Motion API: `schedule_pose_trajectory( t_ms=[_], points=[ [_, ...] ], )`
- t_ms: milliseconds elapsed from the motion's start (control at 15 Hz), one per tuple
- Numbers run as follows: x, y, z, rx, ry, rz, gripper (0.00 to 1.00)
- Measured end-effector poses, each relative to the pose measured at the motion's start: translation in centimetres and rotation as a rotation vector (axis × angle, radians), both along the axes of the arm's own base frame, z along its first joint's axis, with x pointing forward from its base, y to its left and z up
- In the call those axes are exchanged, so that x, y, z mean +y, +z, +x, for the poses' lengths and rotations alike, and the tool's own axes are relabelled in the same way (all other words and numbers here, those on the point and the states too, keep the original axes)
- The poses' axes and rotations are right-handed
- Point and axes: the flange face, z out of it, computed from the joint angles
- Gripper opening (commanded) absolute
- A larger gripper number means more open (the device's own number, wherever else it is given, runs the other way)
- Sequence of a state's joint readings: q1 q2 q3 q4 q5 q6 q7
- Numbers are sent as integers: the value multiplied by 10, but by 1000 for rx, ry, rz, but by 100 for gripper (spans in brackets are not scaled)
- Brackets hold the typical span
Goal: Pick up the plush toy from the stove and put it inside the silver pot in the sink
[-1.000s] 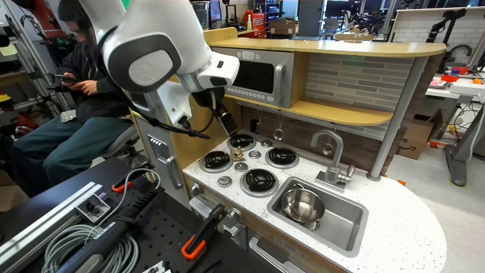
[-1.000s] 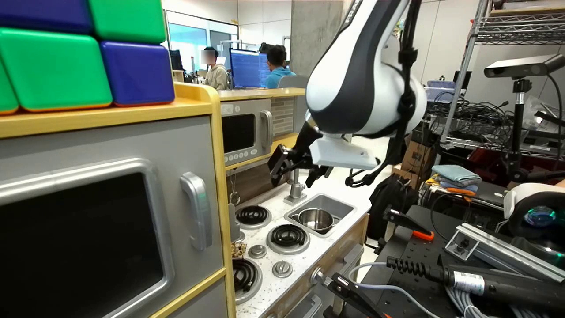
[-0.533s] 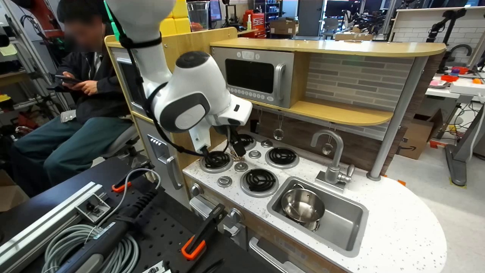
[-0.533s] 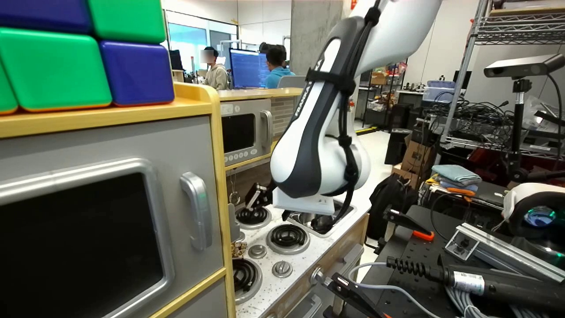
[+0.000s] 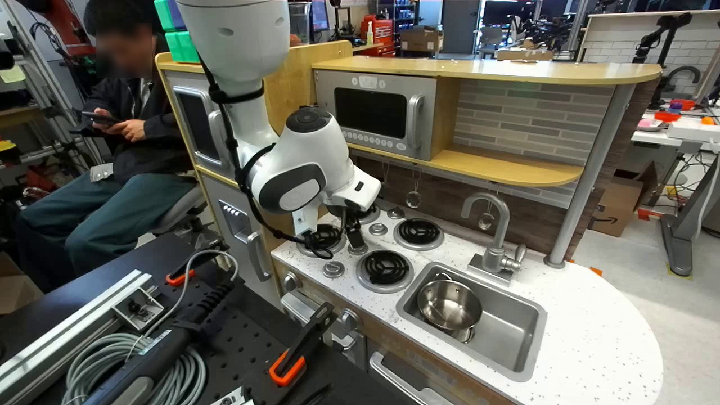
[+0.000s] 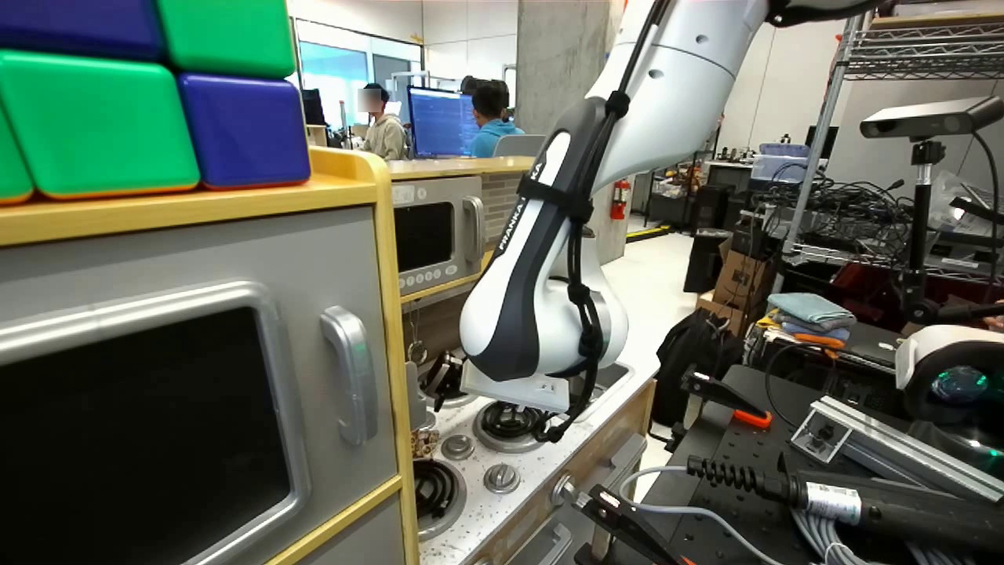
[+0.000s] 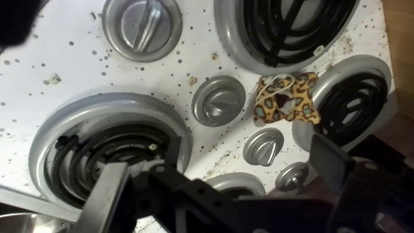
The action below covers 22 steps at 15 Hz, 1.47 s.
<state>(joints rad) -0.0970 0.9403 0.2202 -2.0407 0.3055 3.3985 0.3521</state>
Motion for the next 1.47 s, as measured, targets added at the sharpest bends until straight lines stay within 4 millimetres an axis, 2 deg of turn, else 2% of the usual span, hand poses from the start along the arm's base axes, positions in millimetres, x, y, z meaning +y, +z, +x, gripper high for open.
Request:
schedule_pose_trajectory(
  t_ms=[133,267,400,667,800,1200,1467],
  points=[
    [0,-4,-1,-12,30,-26,100],
    [8,-11,-3,5,118,-54,100],
    [26,-14,-2,23,216,-74,100],
    [72,-5,12,-36,307,-85,100],
    [86,-2,19,-67,334,-103,100],
    [77,-2,26,-83,374,-224,100],
    [70,-11,32,-88,382,-279,100]
  ],
)
